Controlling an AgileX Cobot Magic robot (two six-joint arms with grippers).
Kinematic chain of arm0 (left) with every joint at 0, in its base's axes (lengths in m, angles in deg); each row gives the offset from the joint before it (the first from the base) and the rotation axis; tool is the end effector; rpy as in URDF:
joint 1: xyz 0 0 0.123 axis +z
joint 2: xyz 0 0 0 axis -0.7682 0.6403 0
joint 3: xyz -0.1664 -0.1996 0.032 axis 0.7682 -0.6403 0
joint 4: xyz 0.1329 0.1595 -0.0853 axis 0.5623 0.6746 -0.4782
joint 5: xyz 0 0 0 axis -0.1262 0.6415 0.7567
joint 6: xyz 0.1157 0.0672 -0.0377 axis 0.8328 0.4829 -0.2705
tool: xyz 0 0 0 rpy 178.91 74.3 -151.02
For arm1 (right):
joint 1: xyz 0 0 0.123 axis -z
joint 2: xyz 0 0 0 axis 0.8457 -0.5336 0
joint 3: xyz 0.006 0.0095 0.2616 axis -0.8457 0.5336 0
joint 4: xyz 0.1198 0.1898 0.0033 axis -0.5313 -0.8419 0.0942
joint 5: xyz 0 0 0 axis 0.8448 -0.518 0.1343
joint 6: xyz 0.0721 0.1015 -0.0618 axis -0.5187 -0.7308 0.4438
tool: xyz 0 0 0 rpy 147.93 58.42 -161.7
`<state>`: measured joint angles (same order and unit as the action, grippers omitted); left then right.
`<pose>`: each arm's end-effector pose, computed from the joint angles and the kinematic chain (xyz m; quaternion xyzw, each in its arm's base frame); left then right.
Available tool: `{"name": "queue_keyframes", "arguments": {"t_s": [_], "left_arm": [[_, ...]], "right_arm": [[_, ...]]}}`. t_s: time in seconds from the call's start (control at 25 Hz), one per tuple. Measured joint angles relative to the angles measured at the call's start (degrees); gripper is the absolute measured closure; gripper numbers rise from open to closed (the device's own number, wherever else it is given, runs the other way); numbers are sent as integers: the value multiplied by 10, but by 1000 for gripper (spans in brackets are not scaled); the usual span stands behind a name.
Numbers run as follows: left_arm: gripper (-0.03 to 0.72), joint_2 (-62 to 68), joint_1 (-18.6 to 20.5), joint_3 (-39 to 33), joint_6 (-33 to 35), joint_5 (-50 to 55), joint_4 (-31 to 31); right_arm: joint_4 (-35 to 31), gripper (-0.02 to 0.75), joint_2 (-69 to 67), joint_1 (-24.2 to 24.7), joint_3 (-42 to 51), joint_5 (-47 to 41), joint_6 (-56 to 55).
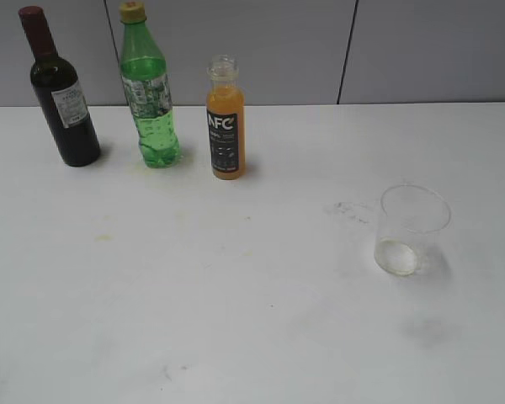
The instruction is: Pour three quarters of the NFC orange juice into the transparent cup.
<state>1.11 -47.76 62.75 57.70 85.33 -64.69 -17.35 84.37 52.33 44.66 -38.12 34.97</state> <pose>0.0353 -0.0097 0.2336 0.0306 0.8633 -0.0074 0.5037 0.0343 0.0232 0.2484 -0.1028 0.8340 0.0702 0.5376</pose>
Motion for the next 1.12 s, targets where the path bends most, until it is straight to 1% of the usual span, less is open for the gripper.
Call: {"name": "queue_keyframes", "arguments": {"t_s": [0.68,0.72,0.8,0.88,0.96,1.04,1.12], "left_arm": [[104,0,0,0,0,0,0],[104,0,0,0,0,0,0],[104,0,0,0,0,0,0],[104,0,0,0,0,0,0],[104,0,0,0,0,0,0],[104,0,0,0,0,0,0],[104,0,0,0,0,0,0]], "right_arm": [[-4,199,0,0,0,3,-1],[-9,199,0,0,-2,8,-2],[-25,199,0,0,-7,49,-4],[-43,174,-1,0,-7,100,-5],[-51,104,-19,0,-6,134,-6],[-57,80,-56,0,-1,149,-7],[-74,73,-109,0,3,170,-7]]}}
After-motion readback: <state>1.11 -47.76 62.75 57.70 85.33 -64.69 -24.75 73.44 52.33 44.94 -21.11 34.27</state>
